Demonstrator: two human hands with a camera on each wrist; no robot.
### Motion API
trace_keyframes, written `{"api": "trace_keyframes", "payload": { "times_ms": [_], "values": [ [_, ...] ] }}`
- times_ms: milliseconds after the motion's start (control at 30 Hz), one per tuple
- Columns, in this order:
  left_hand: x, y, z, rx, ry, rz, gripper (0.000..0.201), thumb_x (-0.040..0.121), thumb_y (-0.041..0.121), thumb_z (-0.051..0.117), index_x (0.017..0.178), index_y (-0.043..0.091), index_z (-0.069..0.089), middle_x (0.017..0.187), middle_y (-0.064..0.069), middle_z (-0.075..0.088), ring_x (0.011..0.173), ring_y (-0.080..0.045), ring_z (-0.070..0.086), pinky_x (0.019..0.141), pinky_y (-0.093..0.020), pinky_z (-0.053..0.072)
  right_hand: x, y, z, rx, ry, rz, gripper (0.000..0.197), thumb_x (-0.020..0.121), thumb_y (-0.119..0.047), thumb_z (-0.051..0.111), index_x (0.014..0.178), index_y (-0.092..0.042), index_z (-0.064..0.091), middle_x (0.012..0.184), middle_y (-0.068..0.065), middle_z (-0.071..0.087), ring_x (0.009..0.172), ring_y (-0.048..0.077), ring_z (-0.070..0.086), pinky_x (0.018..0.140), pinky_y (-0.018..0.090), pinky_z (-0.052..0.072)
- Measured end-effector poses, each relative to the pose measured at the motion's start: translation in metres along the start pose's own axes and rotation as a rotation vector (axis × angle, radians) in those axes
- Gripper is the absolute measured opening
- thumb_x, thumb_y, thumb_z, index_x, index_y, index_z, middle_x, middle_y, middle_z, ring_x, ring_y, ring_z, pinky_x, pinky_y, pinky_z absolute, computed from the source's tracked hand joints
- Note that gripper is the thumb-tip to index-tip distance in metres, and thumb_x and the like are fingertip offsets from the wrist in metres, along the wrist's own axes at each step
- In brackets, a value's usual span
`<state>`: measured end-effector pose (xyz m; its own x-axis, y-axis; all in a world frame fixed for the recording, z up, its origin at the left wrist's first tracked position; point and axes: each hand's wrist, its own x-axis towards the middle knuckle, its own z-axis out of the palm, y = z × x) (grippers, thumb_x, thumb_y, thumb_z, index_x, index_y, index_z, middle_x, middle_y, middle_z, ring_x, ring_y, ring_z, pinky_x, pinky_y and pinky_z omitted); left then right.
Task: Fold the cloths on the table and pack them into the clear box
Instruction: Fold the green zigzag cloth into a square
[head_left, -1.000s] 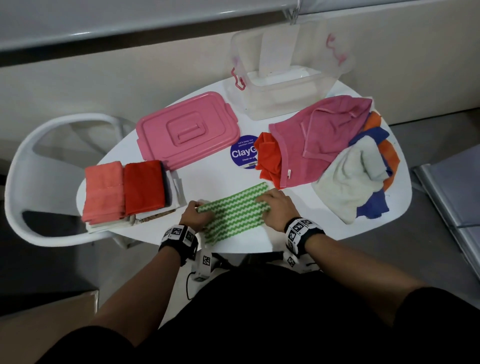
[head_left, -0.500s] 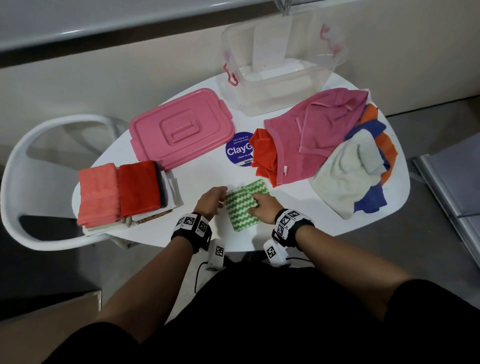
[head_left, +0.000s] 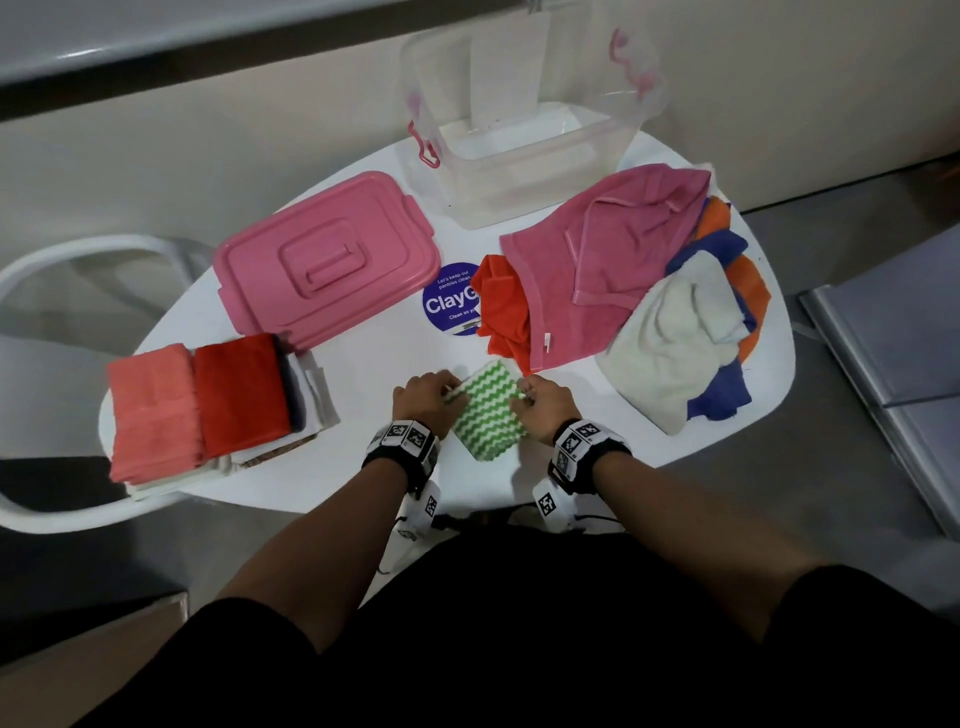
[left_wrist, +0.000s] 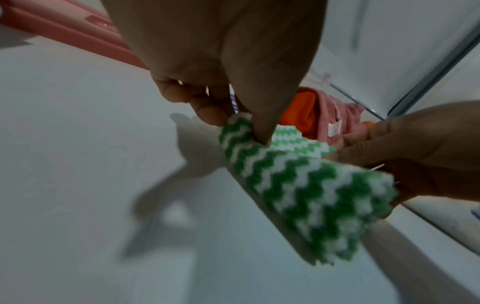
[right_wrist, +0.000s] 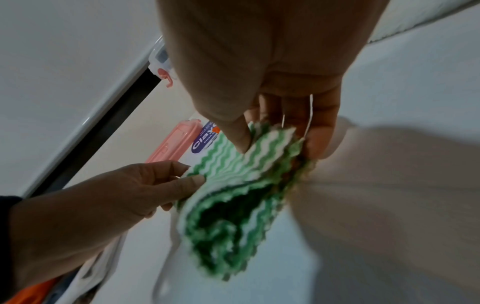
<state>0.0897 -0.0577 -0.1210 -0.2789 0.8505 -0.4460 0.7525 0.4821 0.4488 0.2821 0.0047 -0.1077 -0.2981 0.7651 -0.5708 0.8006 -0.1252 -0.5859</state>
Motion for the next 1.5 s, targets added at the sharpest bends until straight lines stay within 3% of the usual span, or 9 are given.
{"api": "trace_keyframes", "payload": {
  "times_ms": [200,300,433,667,900,1000,1233,1400,1500],
  "values": [
    [-0.008,-0.004,0.005,0.032,0.096,-0.008,0.042,0.084,0.052,0.062,0.114,0.023,0.058,0.11,0.0,0.061,0.104,-0.023,0.054,0.092,-0.04,0.036,0.007,0.014,-0.003,-0.104,0.07,0.027,0.012,0.092,-0.031,0.06,0.097,-0.02,0.062,0.096,0.007,0.071,0.092,0.029,0.065,0.081,0.035,0.054],
    [-0.023,0.005,0.008,0.105,0.27,0.199,0.037,0.086,0.047,0.061,0.109,0.018,0.06,0.103,-0.004,0.059,0.095,-0.027,0.053,0.083,-0.039,0.04,0.008,0.017,-0.006,-0.132,0.063,-0.005,0.013,0.093,-0.031,0.058,0.097,-0.02,0.063,0.094,0.007,0.071,0.089,0.028,0.065,0.079,0.036,0.055],
    [-0.044,0.011,0.031,0.208,0.111,0.341,0.051,0.08,0.052,0.042,0.108,0.015,0.064,0.11,-0.01,0.058,0.097,-0.035,0.053,0.077,-0.041,0.043,0.01,0.017,-0.009,-0.152,0.035,-0.043,0.012,0.093,-0.031,0.057,0.096,-0.02,0.063,0.093,0.007,0.071,0.087,0.029,0.066,0.078,0.037,0.056],
    [-0.059,0.018,0.047,0.133,0.159,0.166,0.059,0.08,0.049,0.066,0.13,0.021,0.053,0.137,-0.004,0.047,0.123,-0.03,0.041,0.099,-0.048,0.039,0.01,0.018,-0.017,-0.222,-0.073,-0.158,0.04,0.085,-0.044,0.071,0.113,-0.018,0.059,0.101,0.002,0.068,0.093,0.023,0.063,0.085,0.036,0.052],
    [-0.048,0.012,0.027,-0.205,0.158,-0.41,0.084,0.073,0.076,0.061,0.128,0.013,0.052,0.125,-0.01,0.052,0.112,-0.028,0.052,0.095,-0.041,0.047,0.015,0.017,-0.022,-0.297,-0.116,-0.183,0.031,0.087,-0.026,0.07,0.115,-0.017,0.059,0.109,0.011,0.067,0.099,0.03,0.064,0.087,0.039,0.053],
    [-0.042,0.015,0.021,-0.317,0.042,-0.404,0.055,0.075,0.063,0.071,0.098,0.014,0.059,0.096,-0.005,0.063,0.082,-0.02,0.057,0.071,-0.031,0.046,0.018,0.016,-0.026,-0.299,-0.168,-0.154,0.033,0.084,-0.027,0.075,0.112,-0.018,0.061,0.107,0.007,0.068,0.098,0.026,0.064,0.084,0.033,0.052],
    [-0.052,0.027,-0.005,-0.951,0.023,-0.353,0.029,0.086,0.001,0.066,0.087,0.019,0.043,0.087,-0.01,0.064,0.077,-0.025,0.063,0.063,-0.037,0.056,0.016,-0.005,-0.021,0.089,-0.434,-0.07,0.075,0.069,-0.016,0.085,0.132,-0.024,0.045,0.112,0.0,0.063,0.102,0.021,0.062,0.085,0.034,0.052],
    [-0.066,-0.002,-0.041,-1.236,0.102,-0.307,0.041,0.063,0.007,0.068,0.098,0.022,0.052,0.085,-0.002,0.062,0.073,-0.017,0.058,0.062,-0.027,0.046,0.006,-0.056,-0.001,0.497,-0.654,0.043,0.033,0.085,-0.002,0.07,0.116,-0.007,0.06,0.107,0.006,0.07,0.094,0.022,0.067,0.078,0.03,0.055],
    [-0.069,-0.036,-0.063,-1.248,0.185,-0.345,0.046,0.076,0.0,0.069,0.114,0.02,0.051,0.093,-0.003,0.062,0.081,-0.019,0.059,0.066,-0.03,0.048,-0.002,-0.091,0.024,0.514,-0.654,0.019,0.029,0.089,-0.01,0.069,0.116,-0.006,0.06,0.108,0.007,0.069,0.089,0.019,0.068,0.07,0.027,0.056]
  ]
}}
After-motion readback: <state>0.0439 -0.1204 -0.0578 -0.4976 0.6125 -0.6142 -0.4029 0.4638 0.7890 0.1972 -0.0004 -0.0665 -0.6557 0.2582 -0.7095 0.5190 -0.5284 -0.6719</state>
